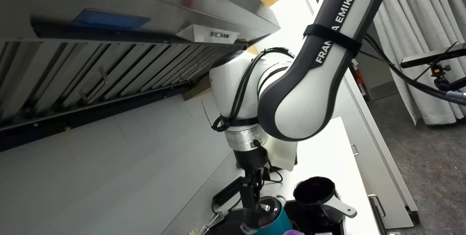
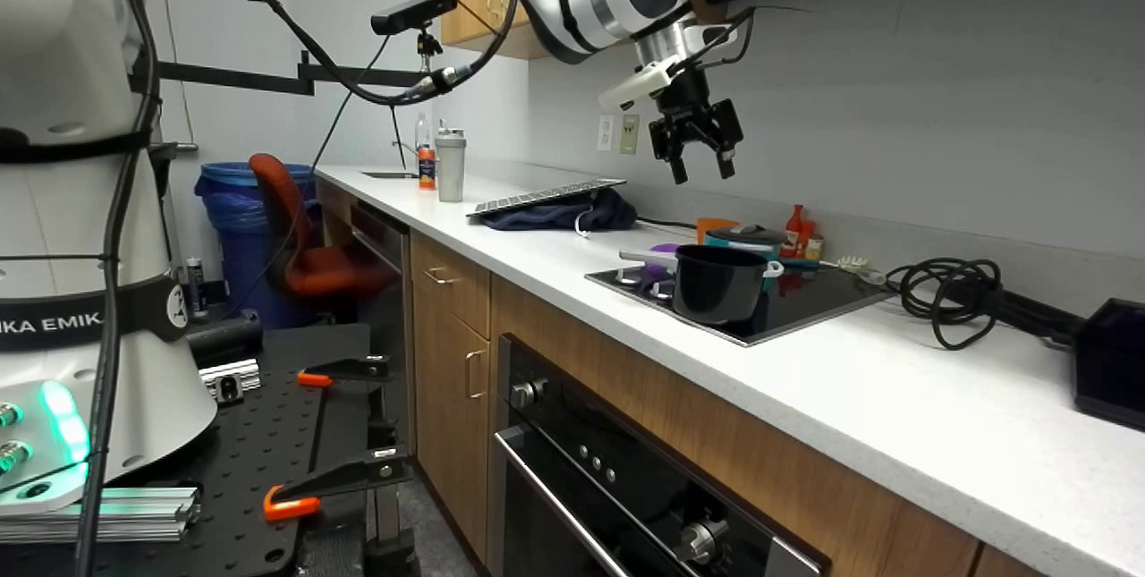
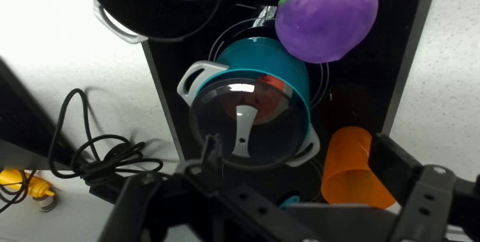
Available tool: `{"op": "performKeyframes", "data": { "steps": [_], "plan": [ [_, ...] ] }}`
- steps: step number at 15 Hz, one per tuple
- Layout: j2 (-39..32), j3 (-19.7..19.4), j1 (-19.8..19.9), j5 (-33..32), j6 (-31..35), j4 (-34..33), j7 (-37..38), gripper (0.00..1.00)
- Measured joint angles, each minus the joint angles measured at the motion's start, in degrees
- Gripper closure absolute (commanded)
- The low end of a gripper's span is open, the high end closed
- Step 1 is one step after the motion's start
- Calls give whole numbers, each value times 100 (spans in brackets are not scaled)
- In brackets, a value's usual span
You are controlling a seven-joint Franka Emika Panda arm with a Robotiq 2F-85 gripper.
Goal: Take the lid on the black pot and put it on the blue pot, then take the purple object in the pot and put it on the counter, then take the lid on the blue pot and put it back on the black pot
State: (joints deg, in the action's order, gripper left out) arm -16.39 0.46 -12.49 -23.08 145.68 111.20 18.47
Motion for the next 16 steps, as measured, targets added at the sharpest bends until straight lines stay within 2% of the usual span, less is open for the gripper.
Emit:
{"op": "performKeyframes", "data": {
  "steps": [8, 16],
  "plan": [
    [-211, -271, 44, 3, 607, 34, 4, 0],
    [-508, -353, 49, 29, 760, -181, 3, 0]
  ]
}}
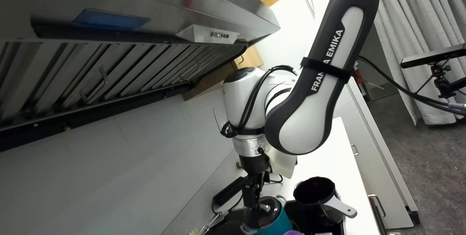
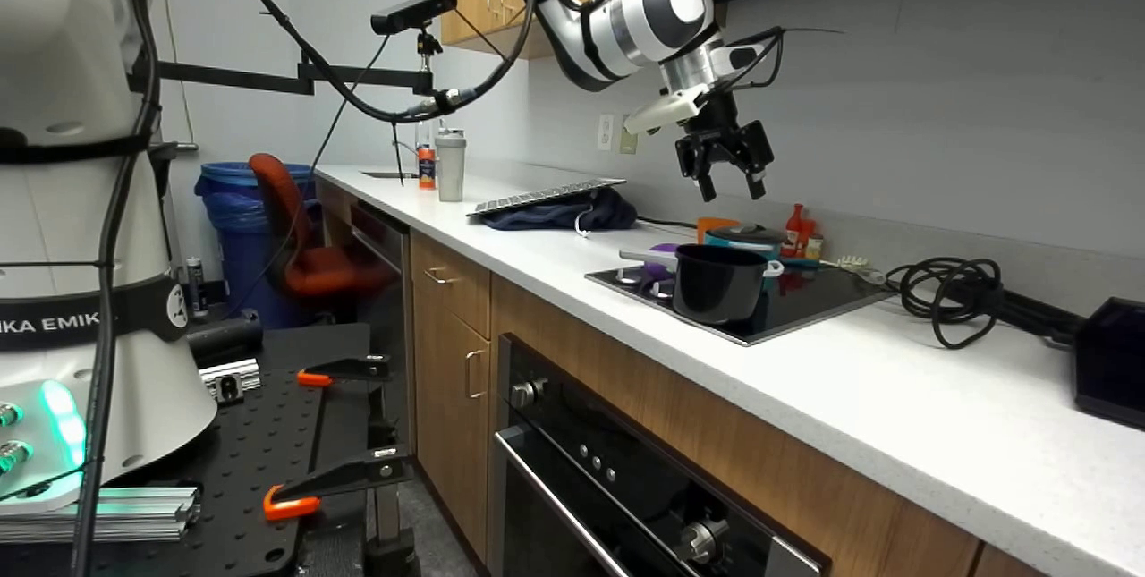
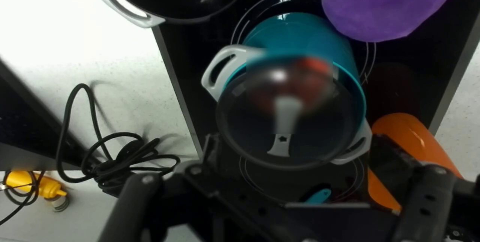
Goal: Take the lid on the black pot and put it on the blue pot, then take the purple object in the pot and put it on the counter, then take the lid on the blue pot and put it back on the black pot
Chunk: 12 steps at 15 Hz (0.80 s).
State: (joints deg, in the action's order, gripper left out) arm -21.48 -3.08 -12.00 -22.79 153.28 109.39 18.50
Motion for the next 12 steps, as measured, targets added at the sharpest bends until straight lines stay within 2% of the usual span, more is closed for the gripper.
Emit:
{"op": "performKeyframes", "data": {
  "steps": [9, 12],
  "plan": [
    [-530, -110, 16, 313, 0, -577, -11, 5],
    [-688, -127, 36, 456, 0, -716, -15, 3]
  ]
}}
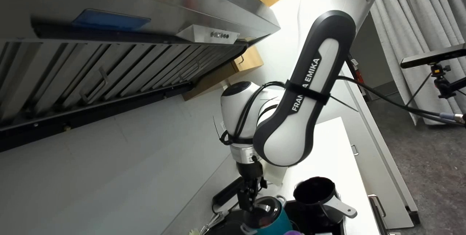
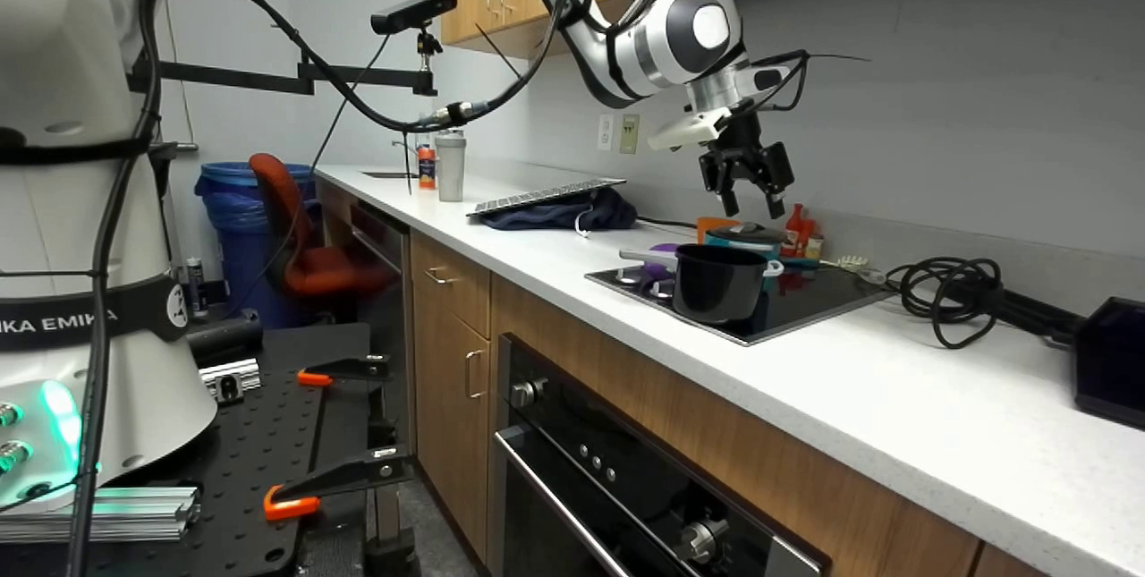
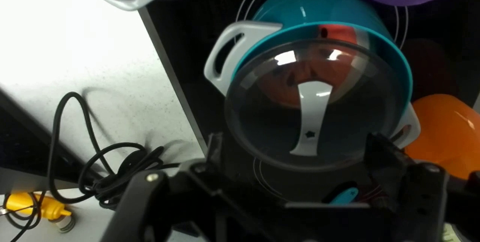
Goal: Take the lid on the black pot and put it on the blue pot, then take the purple object in the pot and put it on the counter, then take the lid on the blue pot and put it back on the black pot
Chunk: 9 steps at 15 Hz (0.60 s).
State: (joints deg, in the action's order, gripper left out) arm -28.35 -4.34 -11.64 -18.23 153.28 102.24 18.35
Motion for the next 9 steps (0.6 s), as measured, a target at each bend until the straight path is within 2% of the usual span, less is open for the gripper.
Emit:
{"op": "performKeyframes", "data": {
  "steps": [2, 3, 4, 6, 9],
  "plan": [
    [-100, 0, 1, 75, 0, -88, -1, 4],
    [-145, 0, 1, 95, 0, -130, -1, 9],
    [-191, 0, 1, 113, 0, -171, -1, 29],
    [-265, 0, 1, 149, 0, -241, -1, 35],
    [-337, 0, 0, 193, -1, -331, -2, 58]
  ]
}}
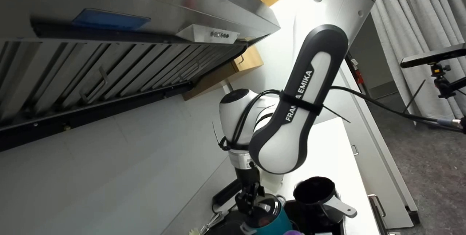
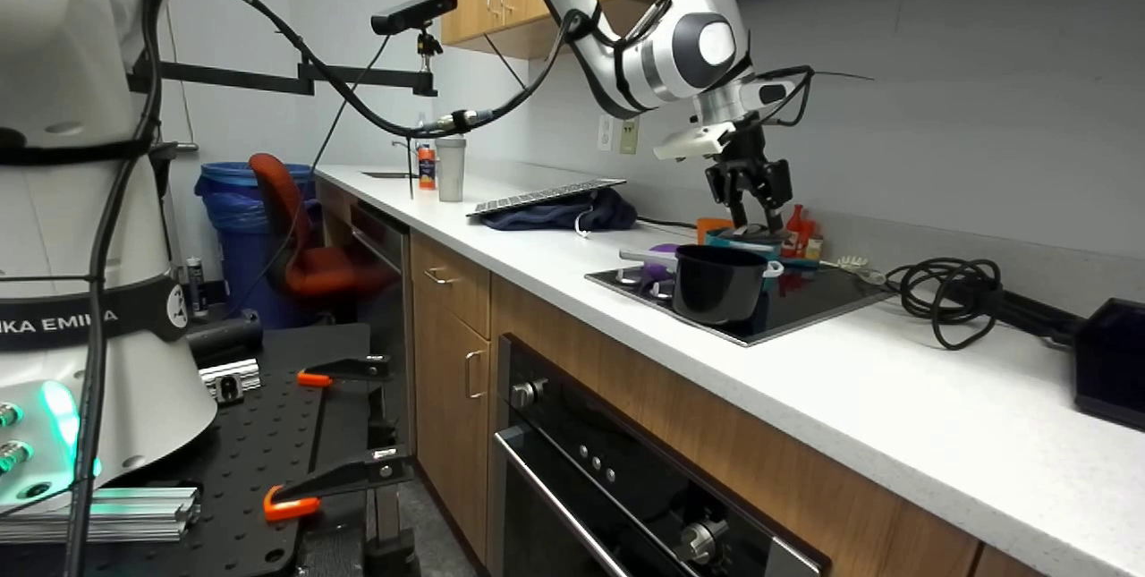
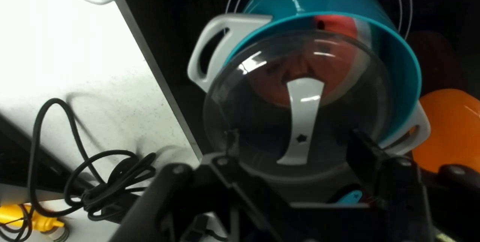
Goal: Take the lid on the black pot and put it on the blue pot, then take the purple object in the pot and put it on the counter, then take the lid on the blue pot and put it back on the black pot
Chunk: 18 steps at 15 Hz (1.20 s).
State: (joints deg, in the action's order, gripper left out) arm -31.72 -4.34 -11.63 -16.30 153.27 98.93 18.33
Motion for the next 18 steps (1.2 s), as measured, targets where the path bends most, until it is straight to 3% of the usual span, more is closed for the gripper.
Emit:
{"op": "performKeyframes", "data": {
  "steps": [5, 6, 18],
  "plan": [
    [-18, -6, 0, 0, -4, -99, 0, 97],
    [-19, -10, 0, 0, -5, -113, 0, 100],
    [63, -198, -20, 0, -6, -49, 69, 96]
  ]
}}
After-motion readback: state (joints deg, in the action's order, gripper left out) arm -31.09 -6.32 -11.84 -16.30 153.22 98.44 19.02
